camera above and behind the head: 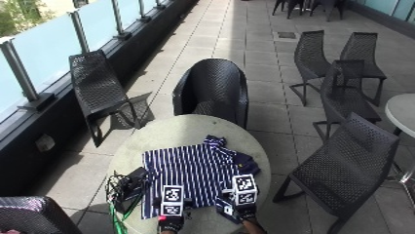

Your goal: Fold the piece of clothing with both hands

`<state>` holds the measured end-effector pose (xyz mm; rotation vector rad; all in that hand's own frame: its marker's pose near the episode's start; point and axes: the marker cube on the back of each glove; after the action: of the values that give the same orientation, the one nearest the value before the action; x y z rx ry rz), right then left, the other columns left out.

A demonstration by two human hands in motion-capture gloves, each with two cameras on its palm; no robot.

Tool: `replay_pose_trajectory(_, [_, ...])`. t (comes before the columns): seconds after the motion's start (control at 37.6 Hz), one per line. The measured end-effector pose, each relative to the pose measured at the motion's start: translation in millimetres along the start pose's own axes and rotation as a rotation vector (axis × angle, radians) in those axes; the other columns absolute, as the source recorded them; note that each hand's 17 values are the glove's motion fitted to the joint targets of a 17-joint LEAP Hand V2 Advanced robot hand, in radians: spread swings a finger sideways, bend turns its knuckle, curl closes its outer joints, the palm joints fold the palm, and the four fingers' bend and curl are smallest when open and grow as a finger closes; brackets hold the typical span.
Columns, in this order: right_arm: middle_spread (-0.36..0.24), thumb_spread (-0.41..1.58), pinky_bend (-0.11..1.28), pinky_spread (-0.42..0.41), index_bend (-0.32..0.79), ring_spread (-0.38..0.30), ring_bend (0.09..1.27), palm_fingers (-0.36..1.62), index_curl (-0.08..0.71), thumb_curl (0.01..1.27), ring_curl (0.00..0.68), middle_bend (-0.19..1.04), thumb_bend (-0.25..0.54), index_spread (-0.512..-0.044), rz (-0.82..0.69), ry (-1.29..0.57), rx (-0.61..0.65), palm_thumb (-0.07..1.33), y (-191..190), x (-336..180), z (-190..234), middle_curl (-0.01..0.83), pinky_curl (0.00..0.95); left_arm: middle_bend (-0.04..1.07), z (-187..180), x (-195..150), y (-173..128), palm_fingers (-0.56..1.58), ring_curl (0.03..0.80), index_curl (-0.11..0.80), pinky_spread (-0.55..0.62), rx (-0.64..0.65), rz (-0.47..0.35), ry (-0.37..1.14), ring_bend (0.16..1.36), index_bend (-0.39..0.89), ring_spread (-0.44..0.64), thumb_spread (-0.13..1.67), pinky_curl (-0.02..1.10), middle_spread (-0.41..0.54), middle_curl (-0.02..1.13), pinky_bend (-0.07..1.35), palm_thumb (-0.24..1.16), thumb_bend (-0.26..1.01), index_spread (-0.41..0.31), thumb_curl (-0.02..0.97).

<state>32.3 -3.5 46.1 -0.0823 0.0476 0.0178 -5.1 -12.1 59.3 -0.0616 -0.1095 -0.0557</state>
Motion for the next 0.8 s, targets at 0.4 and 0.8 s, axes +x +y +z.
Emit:
replay_pose_trajectory(0.4, [0.039, 0.99, 0.65, 0.222, 0.09, 0.178, 0.37, -0.06, 0.173, 0.25, 0.242, 0.17, -0.029, -0.357, 0.005, 0.011, -0.241, 0.31, -38.7, 4.5, 81.3, 0.270, 0.368, 0.19, 62.5, -18.1, -31.6, 0.24, 0.309, 0.201, 0.27, -0.202, 0.021, 0.073, 0.63, 0.11, 0.21, 1.13, 0.33, 0.065, 0.33, 0.72, 0.27, -0.02, 0.026, 0.263])
replay_pose_trajectory(0.8, [-0.118, 1.12, 0.55, 0.106, 0.21, -0.034, 0.51, 0.51, 0.213, 0.30, 0.266, 0.32, 0.088, -0.376, 0.033, -0.045, 0.132, 0.59, -70.3, 20.5, 85.3, 0.327, 0.315, 0.21, 60.5, -34.4, -63.3, 0.78, 0.290, 0.318, 0.02, 0.244, 0.002, -0.010, 0.60, 0.30, -0.05, 1.24, 0.30, -0.111, 0.34, 0.62, 0.50, 0.08, -0.130, 0.326])
